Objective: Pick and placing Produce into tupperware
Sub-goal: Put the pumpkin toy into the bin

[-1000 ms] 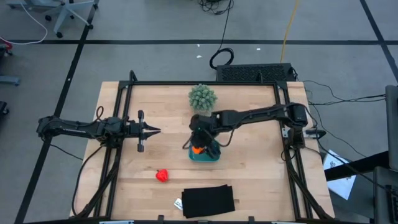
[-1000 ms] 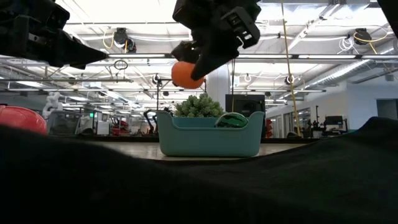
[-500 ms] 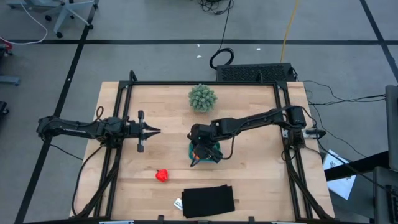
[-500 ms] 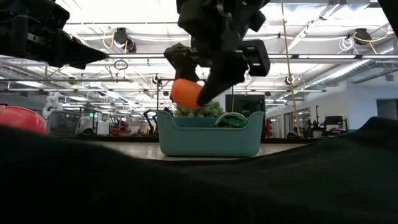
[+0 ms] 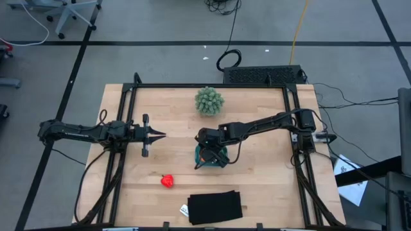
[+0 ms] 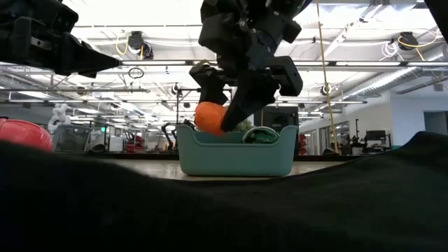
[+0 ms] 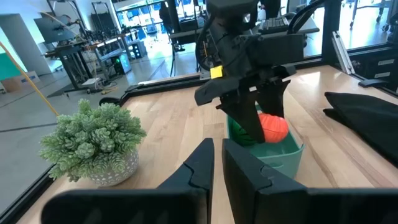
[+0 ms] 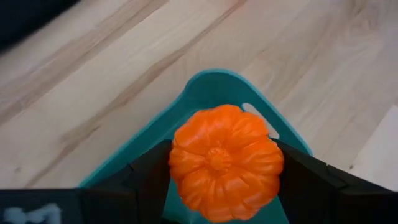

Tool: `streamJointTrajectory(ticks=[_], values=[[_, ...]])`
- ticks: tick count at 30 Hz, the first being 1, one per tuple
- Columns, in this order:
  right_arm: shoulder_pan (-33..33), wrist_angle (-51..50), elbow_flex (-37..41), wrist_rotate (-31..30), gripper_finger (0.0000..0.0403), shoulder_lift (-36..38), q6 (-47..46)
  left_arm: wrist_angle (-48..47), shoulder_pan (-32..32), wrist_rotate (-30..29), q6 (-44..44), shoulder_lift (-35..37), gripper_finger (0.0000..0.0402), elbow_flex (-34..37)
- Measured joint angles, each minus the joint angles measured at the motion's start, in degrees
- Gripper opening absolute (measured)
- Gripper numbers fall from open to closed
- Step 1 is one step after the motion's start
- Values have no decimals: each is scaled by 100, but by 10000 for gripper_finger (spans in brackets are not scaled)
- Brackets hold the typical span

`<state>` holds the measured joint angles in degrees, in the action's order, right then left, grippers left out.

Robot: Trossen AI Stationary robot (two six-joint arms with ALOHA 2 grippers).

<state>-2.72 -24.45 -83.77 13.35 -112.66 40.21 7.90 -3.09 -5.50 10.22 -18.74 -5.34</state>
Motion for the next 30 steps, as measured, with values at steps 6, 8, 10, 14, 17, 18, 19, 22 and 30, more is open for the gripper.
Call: streamJointTrajectory(ticks=[6, 8, 10, 14, 17, 18, 19, 22, 30], values=[[0, 9, 0, 2, 235, 0, -223, 0, 0, -2, 0, 0, 37, 0], [0, 8, 0, 13, 235, 0, -236, 1, -1, -1, 0, 0, 37, 0], [0, 81, 0, 17, 235, -48, -247, 1, 1, 0, 0, 0, 37, 0], [-1, 105, 11, 16, 235, -140, -359, 7, -1, 0, 0, 0, 37, 0], [0, 227, -9, 17, 235, -226, -360, 5, 1, 1, 0, 1, 37, 0], [0, 178, -1, 17, 235, -241, -361, 5, 2, 1, 0, 0, 37, 0], [-1, 149, 7, 17, 235, -248, -361, 3, 2, 1, 0, 0, 37, 0], [0, 234, -9, 18, 235, -324, -352, 3, 1, 1, 2, 0, 37, 0], [0, 198, 0, 19, 235, -340, -383, -22, 1, 3, 2, 0, 37, 0]])
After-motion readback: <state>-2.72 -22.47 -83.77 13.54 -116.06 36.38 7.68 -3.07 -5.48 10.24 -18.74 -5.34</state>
